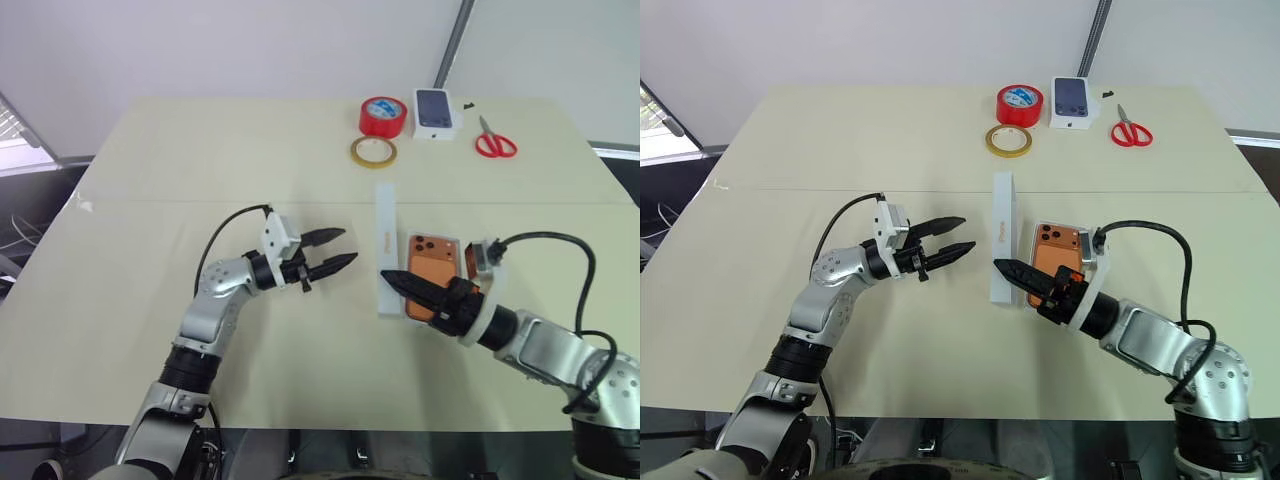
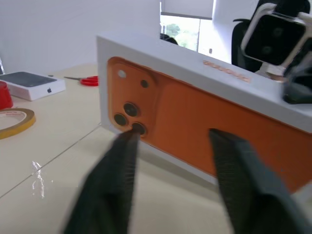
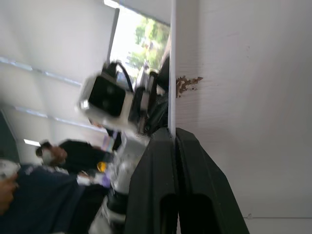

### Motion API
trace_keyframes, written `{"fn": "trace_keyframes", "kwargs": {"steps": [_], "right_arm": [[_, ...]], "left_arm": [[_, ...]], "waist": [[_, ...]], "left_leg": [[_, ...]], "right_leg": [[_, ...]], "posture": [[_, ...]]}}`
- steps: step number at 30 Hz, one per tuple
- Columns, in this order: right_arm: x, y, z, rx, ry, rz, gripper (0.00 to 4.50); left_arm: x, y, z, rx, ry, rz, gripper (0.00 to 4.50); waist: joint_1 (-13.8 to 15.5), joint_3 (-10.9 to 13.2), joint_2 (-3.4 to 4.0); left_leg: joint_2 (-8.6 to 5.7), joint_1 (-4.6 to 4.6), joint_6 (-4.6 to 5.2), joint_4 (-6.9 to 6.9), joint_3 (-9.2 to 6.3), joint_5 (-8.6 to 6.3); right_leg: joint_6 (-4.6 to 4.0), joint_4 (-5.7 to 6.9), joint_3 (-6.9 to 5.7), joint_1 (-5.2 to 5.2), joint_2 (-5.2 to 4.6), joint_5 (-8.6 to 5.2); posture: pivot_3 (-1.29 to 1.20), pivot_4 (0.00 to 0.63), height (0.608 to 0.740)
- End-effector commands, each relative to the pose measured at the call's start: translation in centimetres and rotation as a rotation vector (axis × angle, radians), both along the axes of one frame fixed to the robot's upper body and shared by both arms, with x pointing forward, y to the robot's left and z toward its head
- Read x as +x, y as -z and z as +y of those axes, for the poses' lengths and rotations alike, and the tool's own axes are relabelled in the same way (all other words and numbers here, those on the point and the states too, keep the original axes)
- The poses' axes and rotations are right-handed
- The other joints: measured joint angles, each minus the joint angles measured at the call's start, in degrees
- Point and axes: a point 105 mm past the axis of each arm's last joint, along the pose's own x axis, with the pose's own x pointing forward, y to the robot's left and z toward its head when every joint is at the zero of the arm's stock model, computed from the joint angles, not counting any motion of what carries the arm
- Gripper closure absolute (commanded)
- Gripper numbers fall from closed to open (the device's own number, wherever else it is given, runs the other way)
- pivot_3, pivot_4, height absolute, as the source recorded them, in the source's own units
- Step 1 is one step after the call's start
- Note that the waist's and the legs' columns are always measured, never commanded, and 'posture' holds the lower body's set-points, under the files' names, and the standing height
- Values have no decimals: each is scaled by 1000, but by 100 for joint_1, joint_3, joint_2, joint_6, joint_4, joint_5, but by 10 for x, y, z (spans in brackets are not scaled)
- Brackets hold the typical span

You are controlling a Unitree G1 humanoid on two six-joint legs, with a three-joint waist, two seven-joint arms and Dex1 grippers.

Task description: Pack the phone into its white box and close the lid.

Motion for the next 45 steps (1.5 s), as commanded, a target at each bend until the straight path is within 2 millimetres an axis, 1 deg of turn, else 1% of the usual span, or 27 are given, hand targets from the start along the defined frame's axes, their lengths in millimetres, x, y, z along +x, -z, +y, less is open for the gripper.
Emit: {"fn": "trace_keyframes", "kwargs": {"steps": [1,6,11,12,13,16,19,21,22,24,25,27,28,29,30,31,32,33,34,35,36,38,39,41,43,44,45], "right_arm": [[3,-3,-3,21,30,8,4500],[3,11,-12,-44,28,74,4500],[7,11,-20,-47,41,80,4500],[6,11,-19,-47,20,81,4500],[5,14,-18,-67,9,93,4500],[8,15,-20,-52,42,99,4500],[9,15,-23,-44,55,102,3523],[11,16,-29,-65,77,111,2592],[12,15,-32,-74,85,111,2035],[12,13,-42,-167,89,96,1035],[15,9,-50,-208,104,73,613],[21,3,-71,-312,148,14,613],[24,-3,-84,-333,175,-7,613],[26,-13,-98,-349,207,-43,613],[27,-22,-109,-349,230,-78,613],[25,-30,-121,-388,241,-125,613],[26,-34,-131,-461,264,-176,613],[31,-35,-146,-515,329,-194,613],[33,-36,-159,-529,376,-198,613],[33,-35,-165,-580,393,-220,613],[34,-33,-170,-612,416,-240,613],[36,-35,-169,-568,446,-261,613],[38,-32,-168,-629,452,-293,613],[42,-23,-162,-818,437,-374,613],[44,-21,-155,-867,432,-446,1126],[45,-20,-153,-888,430,-466,1531],[47,-15,-154,-958,425,-494,1911]], "left_arm": [[-3,-8,-6,-6,14,-40,4455],[-2,3,-24,6,30,-16,4455],[1,23,-42,38,59,24,4455],[2,26,-45,38,64,33,4455],[3,27,-49,34,69,41,4455],[9,25,-62,16,72,33,4455],[13,20,-68,-3,73,23,4500],[15,17,-72,-16,78,20,4500],[14,17,-73,-21,85,23,4500],[14,17,-75,-21,91,21,4500],[13,18,-76,-19,93,21,4500],[13,18,-79,-20,96,19,4500],[13,18,-81,-25,97,22,4500],[14,17,-83,-27,98,24,4500],[14,17,-85,-29,98,27,4500],[14,18,-88,-30,102,35,4500],[13,19,-91,-30,108,41,4500],[12,21,-95,-28,120,44,4500],[10,22,-101,-27,134,51,4500],[8,24,-106,-27,145,56,4500],[5,25,-113,-23,160,56,4500],[2,26,-123,-18,179,54,4500],[2,25,-125,-16,181,43,4500],[5,22,-126,-19,181,34,4500],[8,17,-123,-26,178,23,4500],[9,15,-120,-29,175,19,4500],[11,14,-116,-31,171,15,4500]], "waist": [[8,0,0],[15,-1,1],[24,-3,-1],[26,-3,-1],[29,-3,-1],[85,-2,-2],[127,-2,-4],[125,-2,-4],[124,-1,-4],[125,-1,-1],[126,0,-3],[125,1,-5],[127,0,-3],[129,2,-7],[133,3,-8],[148,3,-8],[151,3,-8],[144,3,-8],[138,3,-9],[139,3,-10],[140,3,-10],[140,4,-11],[132,4,-11],[110,2,-5],[108,2,-5],[113,1,-3],[122,0,0]], "left_leg": [[0,-1,0,0,-1,0],[0,-1,2,0,-1,-1],[0,0,4,0,0,-2],[0,0,4,0,0,-2],[0,0,4,0,0,-2],[0,0,5,0,0,-3],[0,-3,7,1,1,-4],[0,-6,11,1,2,-6],[0,-8,11,1,2,-6],[0,-9,11,1,2,-6],[-1,-10,12,1,3,-6],[0,-10,12,2,4,-7],[0,-10,12,3,4,-7],[0,-8,12,3,5,-7],[0,-8,12,3,5,-7],[-1,-9,13,3,5,-7],[-2,-11,13,3,6,-7],[-2,-11,15,3,6,-8],[-2,-11,17,2,6,-9],[-2,-11,18,2,6,-10],[-1,-9,18,2,6,-10],[-2,-9,17,2,6,-10],[-2,-9,17,3,7,-9],[-1,-8,17,2,8,-9],[1,-3,17,1,11,-9],[5,0,17,1,10,-9],[5,0,17,1,10,-9]], "right_leg": [[0,-1,0,-1,0,0],[0,-8,0,4,-3,0],[0,-11,-1,7,-3,0],[0,-11,-1,7,-2,0],[0,-11,-1,7,-2,0],[0,-12,-1,7,-2,0],[0,-14,-2,7,-2,0],[0,-16,-1,6,-2,0],[0,-18,-1,4,-2,0],[0,-18,-1,3,-2,0],[0,-18,-1,3,-3,0],[0,-18,-2,3,-3,0],[0,-18,-2,3,-2,0],[0,-17,-2,5,-1,0],[0,-18,-2,5,0,0],[0,-18,-2,5,0,0],[0,-20,-2,5,0,0],[0,-23,-3,4,0,0],[1,-23,-3,5,3,0],[1,-23,-3,4,4,0],[1,-23,-3,6,4,0],[1,-23,-3,6,4,0],[2,-21,-3,4,4,0],[2,-17,-1,2,4,0],[2,-11,1,-1,8,0],[2,-8,1,0,16,0],[2,-8,1,0,16,0]], "posture": [[0,150,740],[0,150,740],[0,150,740],[0,150,740],[0,150,740],[0,150,740],[0,150,740],[0,150,740],[0,150,740],[0,150,740],[0,150,740],[0,150,740],[0,150,740],[0,150,740],[0,150,740],[0,150,740],[0,150,740],[0,150,740],[0,150,740],[0,150,740],[0,150,740],[0,150,740],[0,150,740],[0,150,740],[0,150,740],[0,150,740],[0,150,740]]}}
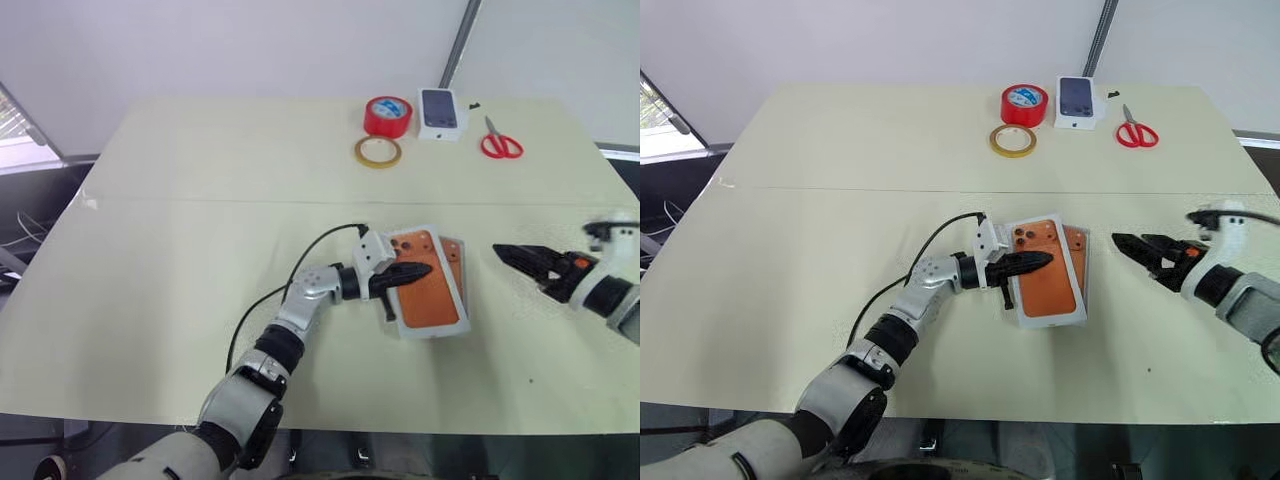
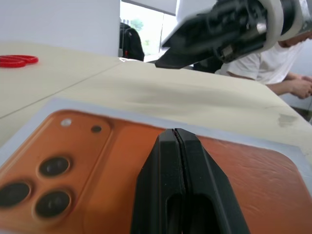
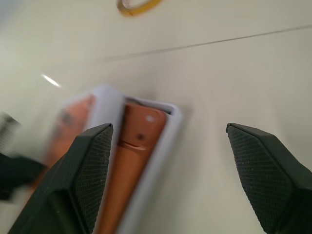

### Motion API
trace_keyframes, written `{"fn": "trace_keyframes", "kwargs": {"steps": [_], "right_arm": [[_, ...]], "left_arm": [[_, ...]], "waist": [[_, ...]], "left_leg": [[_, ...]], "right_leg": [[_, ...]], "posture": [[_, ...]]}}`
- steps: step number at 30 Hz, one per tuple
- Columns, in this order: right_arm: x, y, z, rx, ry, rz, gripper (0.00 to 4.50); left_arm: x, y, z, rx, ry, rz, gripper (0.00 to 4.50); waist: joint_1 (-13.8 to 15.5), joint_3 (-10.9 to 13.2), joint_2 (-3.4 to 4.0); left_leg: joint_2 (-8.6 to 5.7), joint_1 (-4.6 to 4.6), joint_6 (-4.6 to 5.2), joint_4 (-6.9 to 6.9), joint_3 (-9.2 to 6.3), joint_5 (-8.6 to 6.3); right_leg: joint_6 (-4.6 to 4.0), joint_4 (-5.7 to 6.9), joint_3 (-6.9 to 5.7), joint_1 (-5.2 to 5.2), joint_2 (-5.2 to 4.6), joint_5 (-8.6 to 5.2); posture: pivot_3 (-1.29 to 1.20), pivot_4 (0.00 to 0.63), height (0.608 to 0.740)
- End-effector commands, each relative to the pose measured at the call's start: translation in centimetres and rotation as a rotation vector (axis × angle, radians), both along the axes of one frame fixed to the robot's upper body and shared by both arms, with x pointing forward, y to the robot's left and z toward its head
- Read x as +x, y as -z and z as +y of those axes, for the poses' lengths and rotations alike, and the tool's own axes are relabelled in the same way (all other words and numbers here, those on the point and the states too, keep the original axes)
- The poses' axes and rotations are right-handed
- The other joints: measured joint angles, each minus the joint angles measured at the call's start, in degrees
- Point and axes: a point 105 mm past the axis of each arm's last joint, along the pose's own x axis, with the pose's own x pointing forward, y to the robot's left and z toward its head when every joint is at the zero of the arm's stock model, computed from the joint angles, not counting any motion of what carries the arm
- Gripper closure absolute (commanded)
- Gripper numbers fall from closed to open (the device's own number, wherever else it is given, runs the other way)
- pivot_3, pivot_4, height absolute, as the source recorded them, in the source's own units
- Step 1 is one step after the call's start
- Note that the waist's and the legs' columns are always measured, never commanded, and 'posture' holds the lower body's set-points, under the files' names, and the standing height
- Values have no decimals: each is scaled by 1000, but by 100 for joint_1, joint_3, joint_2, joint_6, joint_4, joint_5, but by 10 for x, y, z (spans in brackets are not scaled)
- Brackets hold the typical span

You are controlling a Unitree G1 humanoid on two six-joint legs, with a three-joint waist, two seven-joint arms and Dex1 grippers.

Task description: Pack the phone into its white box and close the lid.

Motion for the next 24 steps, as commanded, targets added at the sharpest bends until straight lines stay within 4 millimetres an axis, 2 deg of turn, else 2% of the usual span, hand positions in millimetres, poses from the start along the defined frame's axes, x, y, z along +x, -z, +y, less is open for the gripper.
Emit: {"fn": "trace_keyframes", "kwargs": {"steps": [1,3,4,5,8,13,24], "right_arm": [[6,-4,8,-251,-36,-132,2410],[11,-1,12,-300,-26,-190,3379],[13,-1,14,-299,-21,-207,4023],[14,2,17,-330,-31,-223,4423],[13,15,27,-383,-73,-235,4423],[6,25,46,-419,-193,-250,4423],[-2,25,54,-393,-217,-252,4423]], "left_arm": [[6,-16,13,-29,-15,-71,4500],[11,-19,30,-21,-45,-79,4500],[12,-20,34,-18,-52,-79,4500],[13,-19,40,-8,-63,-73,4500],[12,-10,56,53,-78,-76,4500],[7,15,65,173,-78,5,4500],[10,13,36,127,-73,36,4500]], "waist": [[9,0,0],[1,1,-2],[-3,0,0],[5,-1,4],[12,-2,7],[31,-1,7],[12,-1,6]], "left_leg": [[0,0,0,0,0,0],[0,-1,-1,0,0,1],[0,0,-3,-1,-1,2],[1,1,-8,-1,-2,4],[1,2,-15,-1,-3,8],[-3,1,-15,-1,-4,8],[-3,2,-16,0,-4,8]], "right_leg": [[0,0,0,0,0,0],[0,-1,0,-1,0,0],[0,-1,0,-1,0,0],[0,-1,1,-2,0,0],[0,0,1,1,-1,0],[-1,-5,1,3,-7,0],[-1,-3,1,3,-8,0]], "posture": [[0,150,740],[0,150,740],[0,150,740],[0,150,740],[0,150,740],[0,150,740],[0,150,740]]}}
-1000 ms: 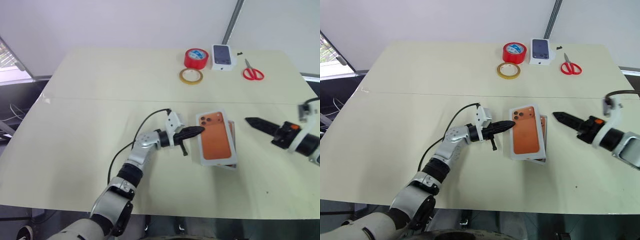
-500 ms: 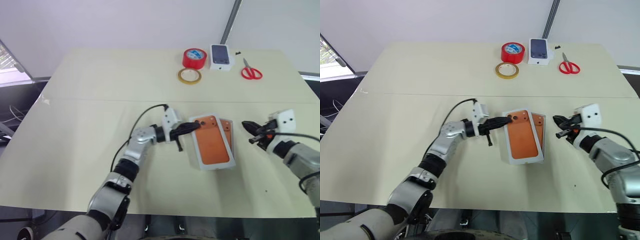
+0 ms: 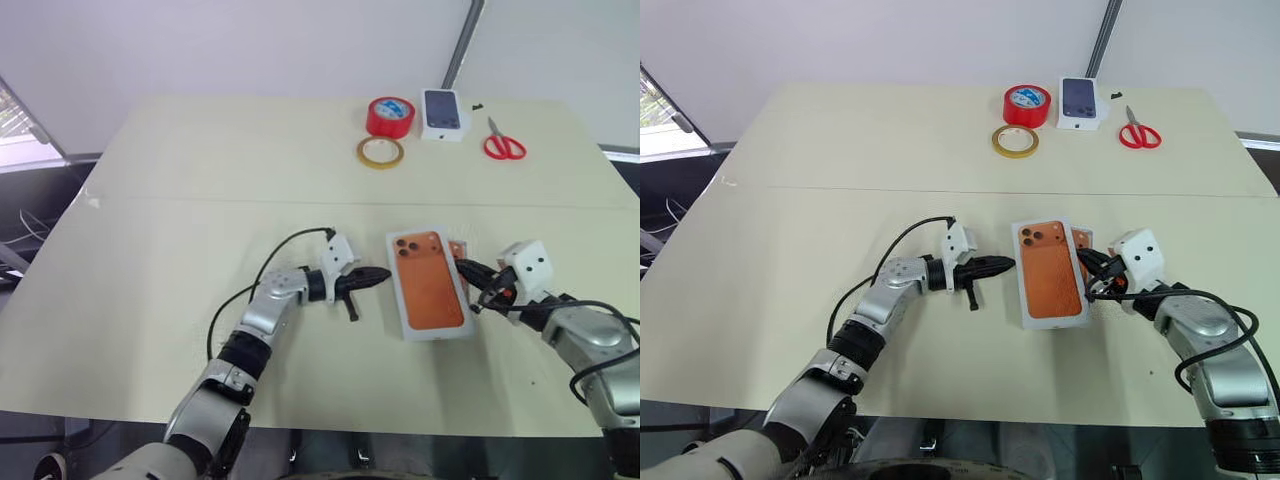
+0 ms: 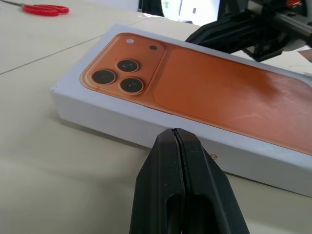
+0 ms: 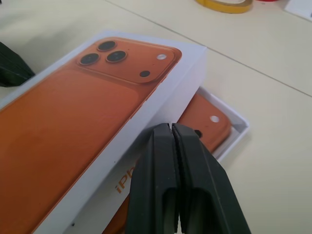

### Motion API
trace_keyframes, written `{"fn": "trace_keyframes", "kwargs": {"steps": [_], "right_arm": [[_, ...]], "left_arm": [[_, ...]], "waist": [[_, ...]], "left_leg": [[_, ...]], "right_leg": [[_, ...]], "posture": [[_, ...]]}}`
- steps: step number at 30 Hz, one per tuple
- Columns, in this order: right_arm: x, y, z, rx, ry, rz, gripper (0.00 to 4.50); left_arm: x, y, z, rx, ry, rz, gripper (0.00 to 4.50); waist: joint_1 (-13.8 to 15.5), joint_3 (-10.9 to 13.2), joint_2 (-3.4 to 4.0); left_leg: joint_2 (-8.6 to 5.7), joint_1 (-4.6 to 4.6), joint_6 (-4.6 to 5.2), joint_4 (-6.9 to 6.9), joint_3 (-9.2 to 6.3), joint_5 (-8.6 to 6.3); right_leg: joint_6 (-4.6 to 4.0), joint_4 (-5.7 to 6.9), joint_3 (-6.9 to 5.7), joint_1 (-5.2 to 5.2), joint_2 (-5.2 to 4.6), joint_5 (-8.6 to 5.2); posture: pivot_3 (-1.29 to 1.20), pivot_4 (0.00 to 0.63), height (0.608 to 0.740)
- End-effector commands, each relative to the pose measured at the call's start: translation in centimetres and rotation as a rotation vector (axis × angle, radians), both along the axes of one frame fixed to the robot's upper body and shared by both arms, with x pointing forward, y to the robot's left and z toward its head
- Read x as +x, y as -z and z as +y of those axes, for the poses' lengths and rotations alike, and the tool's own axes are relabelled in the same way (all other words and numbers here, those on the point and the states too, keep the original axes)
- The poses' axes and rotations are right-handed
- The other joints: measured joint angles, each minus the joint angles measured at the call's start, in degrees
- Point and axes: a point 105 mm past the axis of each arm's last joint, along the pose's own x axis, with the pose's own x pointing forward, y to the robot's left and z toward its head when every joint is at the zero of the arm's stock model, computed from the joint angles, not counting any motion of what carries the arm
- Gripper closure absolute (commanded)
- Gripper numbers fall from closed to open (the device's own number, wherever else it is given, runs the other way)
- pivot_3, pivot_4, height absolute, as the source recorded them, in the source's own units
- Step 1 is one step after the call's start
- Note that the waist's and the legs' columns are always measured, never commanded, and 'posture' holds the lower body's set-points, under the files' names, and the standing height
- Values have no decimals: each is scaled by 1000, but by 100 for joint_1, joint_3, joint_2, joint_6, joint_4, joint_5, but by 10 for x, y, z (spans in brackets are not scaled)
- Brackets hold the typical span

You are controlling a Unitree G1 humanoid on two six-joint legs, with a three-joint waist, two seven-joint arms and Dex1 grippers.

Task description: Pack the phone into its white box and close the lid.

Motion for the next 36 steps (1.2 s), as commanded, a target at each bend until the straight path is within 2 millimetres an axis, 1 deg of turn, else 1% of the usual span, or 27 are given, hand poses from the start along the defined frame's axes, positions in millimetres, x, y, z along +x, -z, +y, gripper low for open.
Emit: {"fn": "trace_keyframes", "kwargs": {"steps": [1,4,7,10,14,16,20,23,27,33,36], "right_arm": [[-2,-15,8,7,-18,-55,4423],[-3,-15,7,3,-1,-56,4423],[-2,-11,-1,-22,43,-55,4423],[-1,-11,-3,-14,70,-59,4423],[0,-10,-1,-16,80,-66,4423],[0,-10,0,-20,81,-66,4423],[-3,-10,-5,-20,104,-64,4423],[-5,-9,-9,-18,122,-60,4423],[-8,-7,-8,-21,124,-49,4423],[-12,-5,-10,-11,142,-40,4423],[-14,-2,-6,-10,124,-24,4423]], "left_arm": [[2,-13,-11,-25,14,-46,4500],[5,-15,-14,-33,17,-33,4500],[10,-20,-20,-50,13,-34,4500],[13,-25,-27,-53,19,-52,4500],[14,-31,-36,-50,40,-62,4500],[15,-30,-38,-42,46,-66,4500],[15,-24,-39,-16,50,-65,4500],[16,-24,-42,-20,46,-54,4500],[17,-23,-45,-11,39,-51,4500],[13,-22,-49,-5,63,-59,4500],[13,-19,-48,2,62,-58,4500]], "waist": [[-1,0,0],[2,0,0],[5,0,0],[7,0,-1],[5,0,-1],[-4,0,-1],[1,0,0],[6,1,-2],[4,1,-2],[2,1,-2],[2,0,-1]], "left_leg": [[0,0,0,0,0,0],[0,1,0,0,0,0],[-1,0,0,1,1,0],[-2,0,0,1,1,0],[-3,0,0,1,1,0],[-3,0,0,1,1,0],[-3,2,-1,1,1,1],[-4,2,-1,1,2,1],[-6,1,0,1,2,1],[-6,2,0,1,2,1],[-6,2,-1,1,2,1]], "right_leg": [[0,0,0,0,0,0],[0,1,0,0,0,0],[0,1,0,1,0,0],[0,1,0,1,0,0],[0,2,0,0,0,0],[0,3,0,0,1,0],[0,6,0,-1,2,0],[0,6,0,-1,1,0],[0,6,0,0,1,0],[0,7,-1,-1,1,0],[0,8,-1,-1,1,0]], "posture": [[0,150,740],[0,150,740],[0,150,740],[0,150,740],[0,150,740],[0,150,740],[0,150,740],[0,150,740],[0,150,740],[0,150,740],[0,150,740]]}}
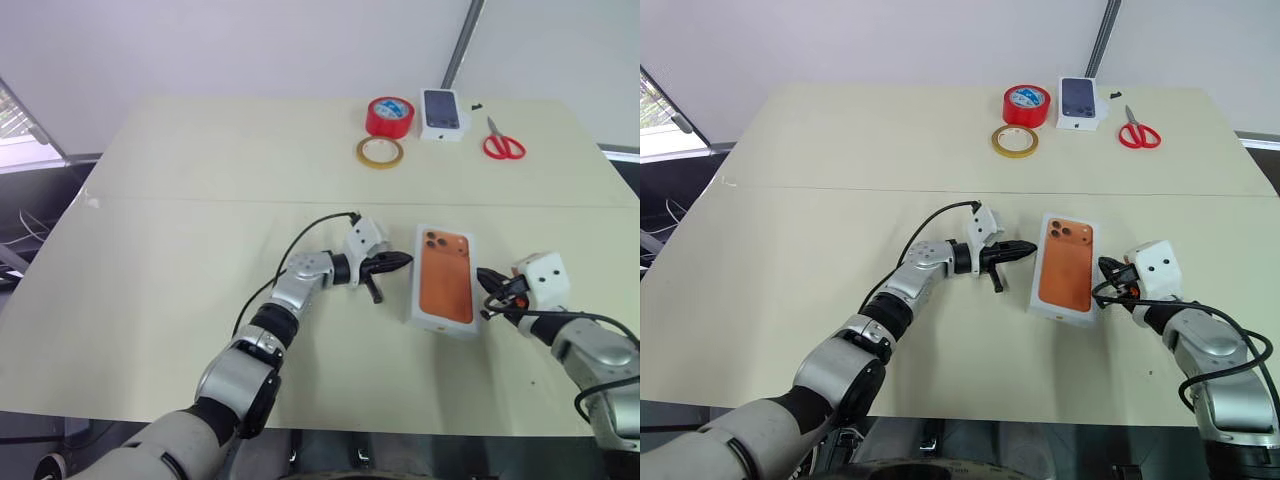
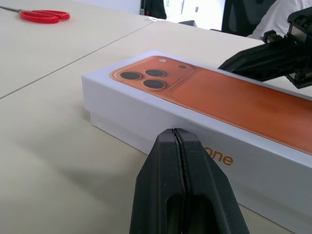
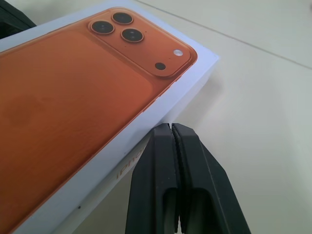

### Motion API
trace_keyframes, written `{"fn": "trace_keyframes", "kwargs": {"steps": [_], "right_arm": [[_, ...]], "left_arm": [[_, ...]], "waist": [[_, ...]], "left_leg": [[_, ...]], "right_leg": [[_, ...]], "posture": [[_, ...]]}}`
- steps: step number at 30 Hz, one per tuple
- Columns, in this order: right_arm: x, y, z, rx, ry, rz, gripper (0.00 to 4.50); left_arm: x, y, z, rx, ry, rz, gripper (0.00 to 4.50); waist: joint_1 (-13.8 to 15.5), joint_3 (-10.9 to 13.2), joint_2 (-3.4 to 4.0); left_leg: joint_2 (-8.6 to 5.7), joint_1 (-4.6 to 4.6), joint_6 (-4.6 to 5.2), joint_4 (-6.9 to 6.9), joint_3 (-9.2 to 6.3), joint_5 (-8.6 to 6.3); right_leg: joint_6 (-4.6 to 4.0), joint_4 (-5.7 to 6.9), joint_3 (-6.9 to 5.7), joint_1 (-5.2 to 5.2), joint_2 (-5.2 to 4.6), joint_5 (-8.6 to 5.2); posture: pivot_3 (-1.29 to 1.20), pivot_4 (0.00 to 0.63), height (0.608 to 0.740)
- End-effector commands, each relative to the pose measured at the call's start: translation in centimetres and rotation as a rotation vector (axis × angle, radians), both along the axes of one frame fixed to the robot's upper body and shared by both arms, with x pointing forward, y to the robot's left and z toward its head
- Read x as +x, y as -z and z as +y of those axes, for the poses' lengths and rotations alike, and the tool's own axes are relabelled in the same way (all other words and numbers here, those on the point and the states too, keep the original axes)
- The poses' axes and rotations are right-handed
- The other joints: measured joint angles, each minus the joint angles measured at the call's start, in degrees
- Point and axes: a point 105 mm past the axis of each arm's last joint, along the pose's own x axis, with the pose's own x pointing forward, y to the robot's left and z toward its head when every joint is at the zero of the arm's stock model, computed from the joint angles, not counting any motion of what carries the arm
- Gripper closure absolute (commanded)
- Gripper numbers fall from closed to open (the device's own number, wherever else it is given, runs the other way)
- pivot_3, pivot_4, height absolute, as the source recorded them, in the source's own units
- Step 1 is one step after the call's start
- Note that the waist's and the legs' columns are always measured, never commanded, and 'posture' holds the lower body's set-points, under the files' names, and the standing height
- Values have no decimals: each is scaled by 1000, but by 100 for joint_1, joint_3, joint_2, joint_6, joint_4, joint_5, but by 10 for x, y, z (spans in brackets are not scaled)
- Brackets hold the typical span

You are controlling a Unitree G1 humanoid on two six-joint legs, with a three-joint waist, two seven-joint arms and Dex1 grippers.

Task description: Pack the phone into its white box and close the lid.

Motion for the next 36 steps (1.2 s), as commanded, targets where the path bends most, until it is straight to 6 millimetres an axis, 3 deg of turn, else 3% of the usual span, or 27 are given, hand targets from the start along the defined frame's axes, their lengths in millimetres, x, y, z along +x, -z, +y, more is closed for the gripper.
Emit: {"fn": "trace_keyframes", "kwargs": {"steps": [1,7,11,14,19,23,26,28,30,32,35,36], "right_arm": [[-2,-13,14,-11,-58,-46,4423],[0,-15,6,-46,-44,-59,4423],[0,-44,-9,16,-21,-160,4423],[-4,-56,-3,110,-61,-205,4423],[-12,-62,31,206,-208,-200,4423],[-32,-27,59,138,-351,-16,4423],[-44,6,61,38,-369,119,4423],[-51,23,59,-37,-380,180,4423],[-52,31,56,-88,-389,199,4423],[-44,22,55,-60,-365,160,4423],[-30,6,54,47,-334,119,4500],[-26,-1,55,103,-332,99,4248]], "left_arm": [[-6,-11,-12,-17,49,-42,4500],[0,-9,1,-14,6,-47,4500],[21,-74,-5,-181,-37,-43,4500],[18,-89,-19,-180,-1,-90,4500],[13,-74,-40,-87,49,-94,4500],[2,-41,-46,58,103,-113,4500],[-3,-2,-36,226,126,-82,4500],[-4,14,-29,286,127,-68,4500],[-3,17,-23,281,121,-25,4500],[-1,14,-19,246,116,52,4500],[3,7,-13,198,104,81,3626],[4,2,-11,171,110,60,3143]], "waist": [[0,0,0],[-3,0,0],[-2,3,-4],[7,2,-4],[-11,1,-5],[-12,2,-6],[-6,1,-4],[-15,-4,-13],[-4,-20,-34],[-9,-23,-46],[-32,-24,-50],[-30,-24,-49]], "left_leg": [[0,0,0,0,0,0],[0,1,0,0,0,0],[0,-1,0,3,0,0],[-1,-3,-1,6,1,1],[-3,4,2,0,0,-1],[-1,8,1,1,2,1],[-2,6,2,5,3,0],[-4,8,2,5,5,0],[-3,19,1,5,1,0],[-1,38,2,4,-4,-1],[1,55,3,3,-4,-2],[1,56,3,3,-3,-2]], "right_leg": [[0,0,0,0,0,0],[0,1,0,0,0,0],[0,5,0,-2,0,0],[1,7,-1,-2,1,0],[3,5,-1,3,3,-1],[3,17,1,-1,10,-1],[4,17,1,0,9,-2],[5,16,2,1,7,-2],[5,14,2,14,7,-2],[6,6,0,38,9,-4],[6,-1,0,55,9,-4],[5,0,1,57,7,-4]], "posture": [[0,150,740],[0,150,740],[0,150,740],[0,150,740],[0,150,740],[0,150,740],[0,150,740],[0,150,740],[0,150,740],[0,150,740],[0,150,740],[0,150,740]]}}
